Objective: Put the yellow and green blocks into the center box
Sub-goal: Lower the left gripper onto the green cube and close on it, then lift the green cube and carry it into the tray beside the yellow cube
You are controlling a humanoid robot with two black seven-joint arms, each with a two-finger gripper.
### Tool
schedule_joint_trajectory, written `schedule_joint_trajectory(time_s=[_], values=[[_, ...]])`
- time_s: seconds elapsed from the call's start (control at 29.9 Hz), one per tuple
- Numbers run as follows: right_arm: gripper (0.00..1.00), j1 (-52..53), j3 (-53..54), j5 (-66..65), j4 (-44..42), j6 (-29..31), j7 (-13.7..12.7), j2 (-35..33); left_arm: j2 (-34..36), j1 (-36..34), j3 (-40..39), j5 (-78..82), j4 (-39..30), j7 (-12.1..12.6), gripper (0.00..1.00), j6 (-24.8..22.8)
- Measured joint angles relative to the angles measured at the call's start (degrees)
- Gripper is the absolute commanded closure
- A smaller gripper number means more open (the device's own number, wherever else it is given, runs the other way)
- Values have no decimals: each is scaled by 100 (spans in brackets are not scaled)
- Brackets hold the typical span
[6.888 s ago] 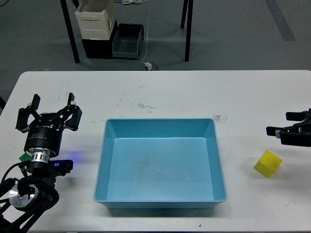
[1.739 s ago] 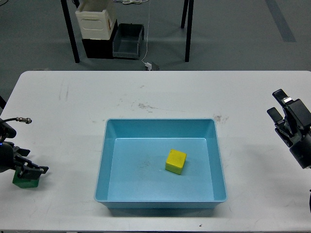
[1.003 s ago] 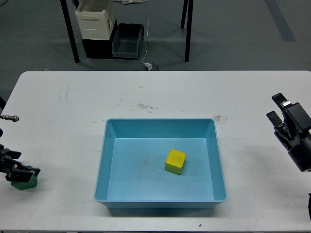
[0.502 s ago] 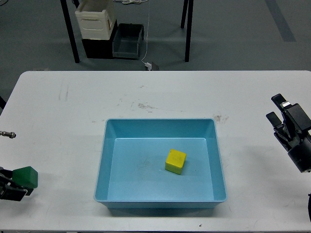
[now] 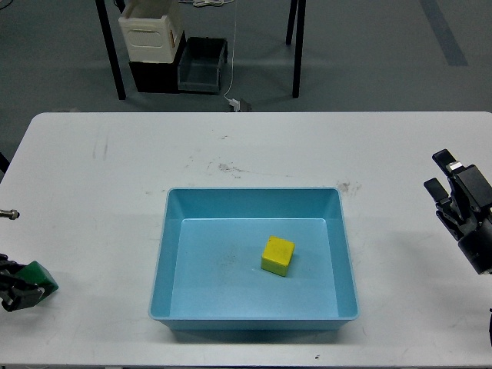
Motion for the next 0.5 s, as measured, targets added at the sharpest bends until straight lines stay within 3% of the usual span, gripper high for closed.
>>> schedule_joint_trajectory(time_s=[0.2,0.33,0.5], values=[[0,-6,2,0,0,0,0,0,47,-39,65,-19,2,0,57,53],[1,-6,2,2,0,0,0,0,71,-153,8,-142,3,-1,59,343],[1,-6,-6,2,0,-130,0,0,179,-805,-7,-1004,-56,0,59,583]])
